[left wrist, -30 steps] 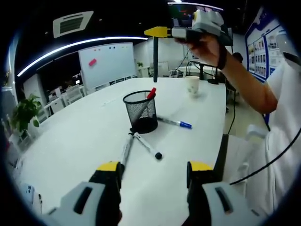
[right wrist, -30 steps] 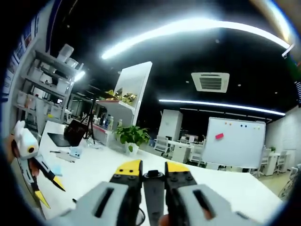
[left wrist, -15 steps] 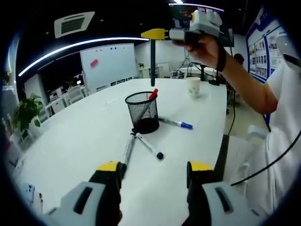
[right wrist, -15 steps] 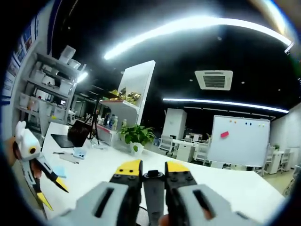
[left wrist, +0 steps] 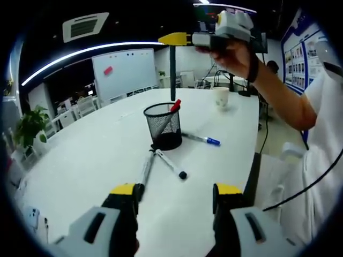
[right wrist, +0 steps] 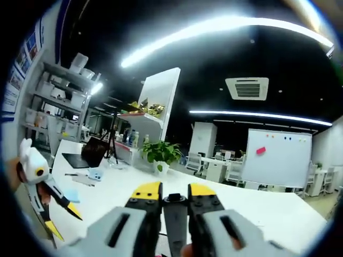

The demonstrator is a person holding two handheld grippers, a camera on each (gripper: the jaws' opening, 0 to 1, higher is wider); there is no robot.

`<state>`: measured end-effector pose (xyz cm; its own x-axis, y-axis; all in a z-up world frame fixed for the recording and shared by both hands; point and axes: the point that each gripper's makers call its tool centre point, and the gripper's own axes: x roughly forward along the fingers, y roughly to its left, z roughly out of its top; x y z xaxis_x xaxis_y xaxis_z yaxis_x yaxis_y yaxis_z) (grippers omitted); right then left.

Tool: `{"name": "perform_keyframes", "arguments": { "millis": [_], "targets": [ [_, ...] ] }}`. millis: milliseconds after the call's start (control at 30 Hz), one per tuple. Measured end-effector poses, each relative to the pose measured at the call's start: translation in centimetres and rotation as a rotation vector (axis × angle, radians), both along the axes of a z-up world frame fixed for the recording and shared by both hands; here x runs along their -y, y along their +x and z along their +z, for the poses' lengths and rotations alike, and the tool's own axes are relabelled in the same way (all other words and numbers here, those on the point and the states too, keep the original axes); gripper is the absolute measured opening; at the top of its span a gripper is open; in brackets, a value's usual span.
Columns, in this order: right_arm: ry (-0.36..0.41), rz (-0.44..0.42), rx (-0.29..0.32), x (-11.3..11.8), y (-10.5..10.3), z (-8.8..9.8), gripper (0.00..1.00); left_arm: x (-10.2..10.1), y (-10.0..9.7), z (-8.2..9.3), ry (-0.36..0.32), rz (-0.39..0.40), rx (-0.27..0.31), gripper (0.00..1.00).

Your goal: Place the scattered laser pointers and whiteboard markers into the pen holder and stack the scattered paper cups together

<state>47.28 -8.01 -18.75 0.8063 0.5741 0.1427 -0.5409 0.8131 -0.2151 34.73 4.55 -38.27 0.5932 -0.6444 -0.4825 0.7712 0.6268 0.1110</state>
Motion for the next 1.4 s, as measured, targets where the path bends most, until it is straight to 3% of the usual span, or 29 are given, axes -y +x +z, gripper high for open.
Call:
{"name": "perform_keyframes", "arguments": {
  "millis": [1400],
  "targets": [
    [0.007,0.017,-0.117,0.6,0.4,-4.8,0.18,0.0,-0.3,0.5,0.017,-0.003,0.008,0.57]
  ]
}}
